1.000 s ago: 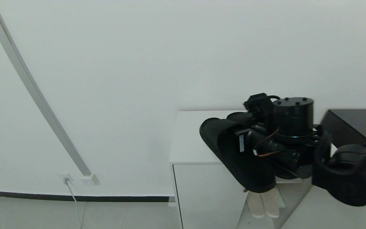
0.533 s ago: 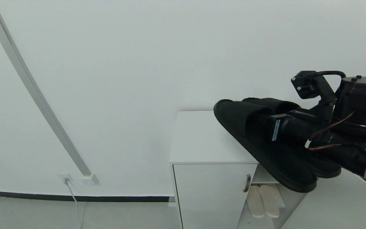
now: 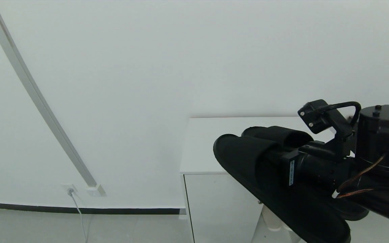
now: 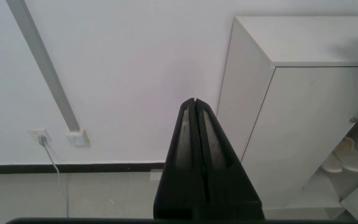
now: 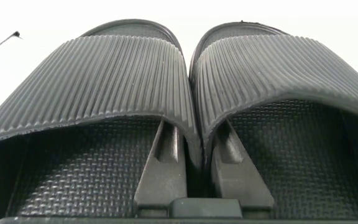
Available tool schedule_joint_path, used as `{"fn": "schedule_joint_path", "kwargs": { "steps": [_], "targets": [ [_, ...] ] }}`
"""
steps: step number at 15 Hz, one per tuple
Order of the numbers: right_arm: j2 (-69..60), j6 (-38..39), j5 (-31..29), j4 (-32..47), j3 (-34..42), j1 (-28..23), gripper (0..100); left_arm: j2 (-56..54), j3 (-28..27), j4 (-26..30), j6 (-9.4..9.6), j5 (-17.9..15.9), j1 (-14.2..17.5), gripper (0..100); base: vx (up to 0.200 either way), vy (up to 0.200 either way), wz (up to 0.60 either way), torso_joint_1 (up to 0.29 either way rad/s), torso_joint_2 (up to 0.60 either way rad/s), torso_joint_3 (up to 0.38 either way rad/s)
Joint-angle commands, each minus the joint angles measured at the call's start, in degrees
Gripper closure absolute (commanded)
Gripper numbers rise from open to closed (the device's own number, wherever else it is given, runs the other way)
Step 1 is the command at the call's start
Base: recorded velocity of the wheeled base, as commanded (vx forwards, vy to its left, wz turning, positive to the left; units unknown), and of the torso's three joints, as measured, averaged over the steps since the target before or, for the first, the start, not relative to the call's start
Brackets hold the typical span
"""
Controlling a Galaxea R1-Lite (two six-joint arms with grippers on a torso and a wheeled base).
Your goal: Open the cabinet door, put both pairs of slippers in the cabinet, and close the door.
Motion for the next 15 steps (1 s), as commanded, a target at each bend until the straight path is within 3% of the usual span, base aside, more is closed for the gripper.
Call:
{"fn": "schedule_joint_path", "kwargs": {
  "steps": [1, 10, 15],
  "targets": [
    [0.62, -0.01, -0.01, 0.04, 0.55, 0.41, 100, 0.07, 0.00, -0.01, -0.04, -0.07, 0.01, 100, 0.000, 0.000, 0.00, 0.000, 0.00, 0.000],
    [0.62, -0.28, -0.01, 0.04, 1.87, 1.64, 100, 0.07, 0.00, -0.01, -0.21, -0.07, 0.01, 100, -0.200, 0.000, 0.00, 0.002, 0.00, 0.000],
    [0.53, -0.28, -0.01, -0.31, 3.19, 1.82, 100, 0.07, 0.00, -0.01, 0.05, -0.07, 0.01, 100, 0.000, 0.000, 0.00, 0.000, 0.00, 0.000]
  ]
}}
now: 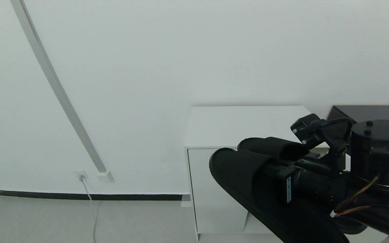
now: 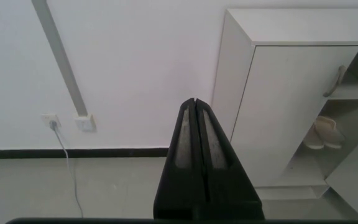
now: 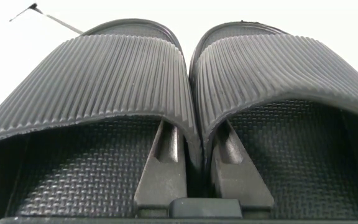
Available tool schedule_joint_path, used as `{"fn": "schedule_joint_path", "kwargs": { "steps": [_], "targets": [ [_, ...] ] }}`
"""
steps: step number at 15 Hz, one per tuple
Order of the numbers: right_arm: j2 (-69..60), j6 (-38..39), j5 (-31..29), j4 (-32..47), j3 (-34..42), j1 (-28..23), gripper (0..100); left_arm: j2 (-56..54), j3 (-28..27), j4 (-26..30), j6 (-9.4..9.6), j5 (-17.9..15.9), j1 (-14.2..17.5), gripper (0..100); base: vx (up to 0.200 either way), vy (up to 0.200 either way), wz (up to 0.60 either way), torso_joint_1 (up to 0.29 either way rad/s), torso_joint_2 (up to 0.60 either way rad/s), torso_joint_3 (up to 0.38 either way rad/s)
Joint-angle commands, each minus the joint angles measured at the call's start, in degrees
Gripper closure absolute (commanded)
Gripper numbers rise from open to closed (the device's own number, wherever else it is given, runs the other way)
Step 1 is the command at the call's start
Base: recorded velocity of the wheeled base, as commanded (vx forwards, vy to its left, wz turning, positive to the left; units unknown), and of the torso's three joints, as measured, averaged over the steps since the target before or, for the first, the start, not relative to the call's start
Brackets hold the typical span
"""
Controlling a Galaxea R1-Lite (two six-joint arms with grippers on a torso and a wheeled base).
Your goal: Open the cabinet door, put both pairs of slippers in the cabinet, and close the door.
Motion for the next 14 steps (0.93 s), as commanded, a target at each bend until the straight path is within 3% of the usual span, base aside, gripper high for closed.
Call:
{"fn": "schedule_joint_path", "kwargs": {
  "steps": [1, 12, 14],
  "targets": [
    [0.11, 0.02, -0.01, -0.03, 0.36, 0.00, 100, 0.07, 0.00, -0.01, -0.15, 0.02, 0.01, 100, 0.000, 0.000, 0.00, 0.000, 0.00, 0.000],
    [0.38, 0.02, -0.01, -0.12, 1.77, 0.00, 100, 0.07, 0.00, -0.01, -0.15, 0.02, 0.01, 100, 0.000, 0.000, 0.00, 0.000, 0.00, 0.000],
    [0.55, 0.02, -0.01, -0.12, 1.77, -0.09, 100, 0.07, 0.00, -0.01, -0.15, 0.02, 0.01, 100, 0.000, -0.200, 0.00, 0.005, 0.00, 0.002]
  ]
}}
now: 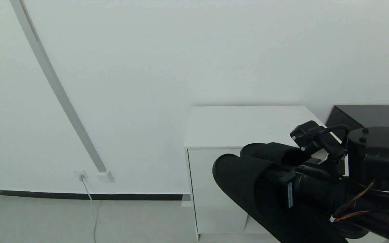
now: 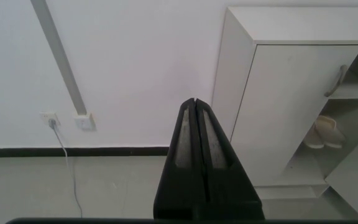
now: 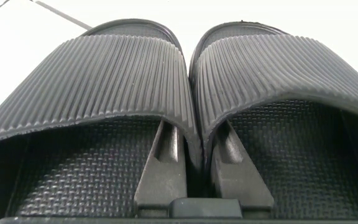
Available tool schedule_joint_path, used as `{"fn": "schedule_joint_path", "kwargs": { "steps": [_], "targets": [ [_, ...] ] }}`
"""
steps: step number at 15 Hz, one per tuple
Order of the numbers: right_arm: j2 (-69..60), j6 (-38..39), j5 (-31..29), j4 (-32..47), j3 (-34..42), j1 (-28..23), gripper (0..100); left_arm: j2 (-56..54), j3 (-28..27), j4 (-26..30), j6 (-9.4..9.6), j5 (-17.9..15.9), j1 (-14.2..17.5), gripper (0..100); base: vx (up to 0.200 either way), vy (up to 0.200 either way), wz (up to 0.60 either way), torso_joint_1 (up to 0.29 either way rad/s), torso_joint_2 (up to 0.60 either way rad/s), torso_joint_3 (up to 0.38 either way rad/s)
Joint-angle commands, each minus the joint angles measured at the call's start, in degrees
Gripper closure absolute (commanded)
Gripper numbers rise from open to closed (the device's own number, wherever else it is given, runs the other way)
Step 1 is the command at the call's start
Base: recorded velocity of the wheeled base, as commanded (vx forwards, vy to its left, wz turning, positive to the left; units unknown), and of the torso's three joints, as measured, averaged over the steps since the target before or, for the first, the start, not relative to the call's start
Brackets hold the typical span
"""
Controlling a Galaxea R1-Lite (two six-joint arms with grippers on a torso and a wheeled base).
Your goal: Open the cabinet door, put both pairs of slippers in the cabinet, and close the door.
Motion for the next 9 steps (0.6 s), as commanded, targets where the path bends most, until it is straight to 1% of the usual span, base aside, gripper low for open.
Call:
{"fn": "schedule_joint_path", "kwargs": {
  "steps": [1, 7, 9],
  "targets": [
    [0.30, -0.01, 0.03, -0.01, 0.11, -0.05, 100, 0.07, 0.00, 0.01, -0.02, -0.01, 0.01, 100, 0.000, -0.200, 0.00, 0.002, 0.00, 0.007],
    [0.21, -0.18, 0.47, -0.80, 1.26, -0.23, 100, 0.07, 0.00, 0.10, 0.34, -0.18, 0.01, 100, 0.000, -0.200, 0.00, 0.002, 0.00, 0.002],
    [-0.14, -1.59, 0.47, -1.42, 1.78, -0.23, 100, 0.07, 0.00, 0.10, 0.42, -0.18, 0.01, 100, 0.000, -0.200, 0.00, 0.000, 0.01, 0.000]
  ]
}}
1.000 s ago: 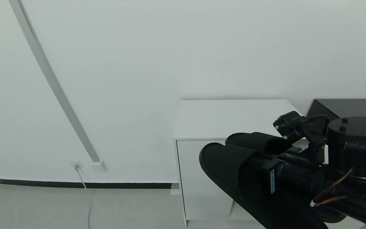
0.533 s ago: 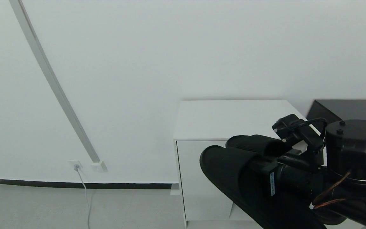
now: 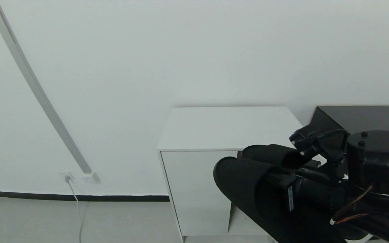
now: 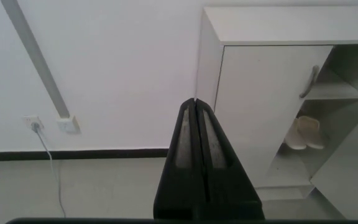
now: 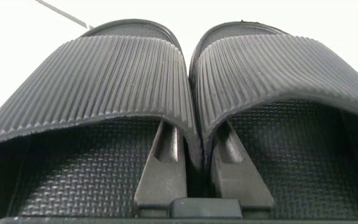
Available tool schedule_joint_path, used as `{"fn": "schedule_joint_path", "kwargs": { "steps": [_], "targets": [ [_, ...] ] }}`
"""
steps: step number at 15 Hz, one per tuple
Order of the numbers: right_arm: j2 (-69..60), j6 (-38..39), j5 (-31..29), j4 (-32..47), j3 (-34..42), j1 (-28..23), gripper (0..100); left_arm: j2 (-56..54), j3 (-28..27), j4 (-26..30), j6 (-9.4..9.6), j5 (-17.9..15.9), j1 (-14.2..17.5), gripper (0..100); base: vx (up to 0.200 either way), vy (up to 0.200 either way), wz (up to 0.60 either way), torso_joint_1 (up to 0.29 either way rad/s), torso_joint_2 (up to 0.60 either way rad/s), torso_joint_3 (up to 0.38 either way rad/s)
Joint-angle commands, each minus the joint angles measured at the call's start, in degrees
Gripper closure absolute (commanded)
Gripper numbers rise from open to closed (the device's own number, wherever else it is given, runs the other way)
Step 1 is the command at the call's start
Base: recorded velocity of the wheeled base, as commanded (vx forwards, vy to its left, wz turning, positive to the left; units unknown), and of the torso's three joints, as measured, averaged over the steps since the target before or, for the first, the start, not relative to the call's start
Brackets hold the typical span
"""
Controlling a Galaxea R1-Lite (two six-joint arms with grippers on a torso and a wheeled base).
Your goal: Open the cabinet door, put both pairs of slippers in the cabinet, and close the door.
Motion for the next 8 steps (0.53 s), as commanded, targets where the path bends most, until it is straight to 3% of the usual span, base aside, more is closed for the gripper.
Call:
{"fn": "schedule_joint_path", "kwargs": {
  "steps": [1, 8],
  "targets": [
    [-0.20, -0.05, -0.01, -0.31, 0.34, 0.04, 100, 0.07, 0.00, 0.02, 0.01, 0.06, -0.01, 100, 0.000, -0.200, 0.00, 0.002, 0.01, 0.002],
    [-0.12, -0.76, 0.08, -1.19, 1.22, 0.04, 100, 0.07, 0.00, -0.07, 0.01, 0.06, -0.01, 100, 0.000, -0.200, 0.00, 0.002, 0.00, 0.003]
  ]
}}
